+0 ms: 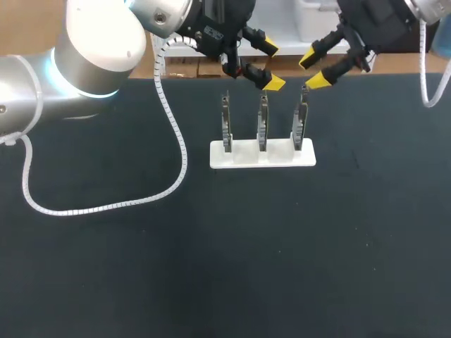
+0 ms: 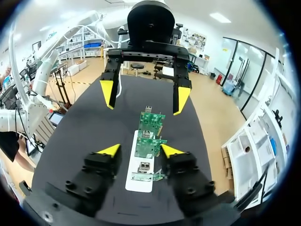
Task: Pick up the optical module with the left hand, and insert it into the network port with the right hand.
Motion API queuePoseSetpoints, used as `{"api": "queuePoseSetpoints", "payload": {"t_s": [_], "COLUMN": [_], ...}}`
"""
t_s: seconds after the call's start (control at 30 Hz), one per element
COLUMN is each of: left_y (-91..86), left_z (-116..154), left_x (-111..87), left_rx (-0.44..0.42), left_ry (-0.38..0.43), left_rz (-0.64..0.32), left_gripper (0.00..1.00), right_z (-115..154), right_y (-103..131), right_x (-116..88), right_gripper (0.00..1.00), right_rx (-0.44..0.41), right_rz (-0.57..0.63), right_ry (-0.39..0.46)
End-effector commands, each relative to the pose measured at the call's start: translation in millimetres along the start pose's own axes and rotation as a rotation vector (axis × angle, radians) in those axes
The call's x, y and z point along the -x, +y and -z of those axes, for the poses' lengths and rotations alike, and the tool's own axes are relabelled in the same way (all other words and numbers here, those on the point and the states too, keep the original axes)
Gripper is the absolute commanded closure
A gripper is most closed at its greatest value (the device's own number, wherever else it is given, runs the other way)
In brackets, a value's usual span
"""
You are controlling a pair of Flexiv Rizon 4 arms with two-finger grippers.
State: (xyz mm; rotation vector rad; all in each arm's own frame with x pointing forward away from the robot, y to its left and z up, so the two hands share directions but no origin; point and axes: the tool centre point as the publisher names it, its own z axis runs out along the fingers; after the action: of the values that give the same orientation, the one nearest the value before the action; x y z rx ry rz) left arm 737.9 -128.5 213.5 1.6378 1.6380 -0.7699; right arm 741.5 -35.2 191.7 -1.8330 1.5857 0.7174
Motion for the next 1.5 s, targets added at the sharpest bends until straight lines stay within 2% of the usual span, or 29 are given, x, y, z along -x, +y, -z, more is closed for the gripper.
{"api": "queuePoseSetpoints", "payload": {"t_s": [0.03, 0.63, 1.5], "left_y": [1.2, 1.2, 1.2], "left_z": [0, 0, 0], "left_x": [1.6, 1.6, 1.6], "left_rx": [-0.002, -0.002, -0.002], "left_ry": [0.008, 0.008, 0.008], "left_rz": [0.003, 0.003, 0.003], "left_gripper": [0.00, 0.00, 0.00], "right_z": [-2, -17, -32], "right_y": [-1, -9, -7], "right_x": [-1, -27, -34], "right_gripper": [1.00, 1.00, 1.00], "right_rx": [0.001, 0.037, 0.064], "right_rz": [-0.002, -0.064, -0.105], "right_ry": [0.001, -0.019, -0.025]}}
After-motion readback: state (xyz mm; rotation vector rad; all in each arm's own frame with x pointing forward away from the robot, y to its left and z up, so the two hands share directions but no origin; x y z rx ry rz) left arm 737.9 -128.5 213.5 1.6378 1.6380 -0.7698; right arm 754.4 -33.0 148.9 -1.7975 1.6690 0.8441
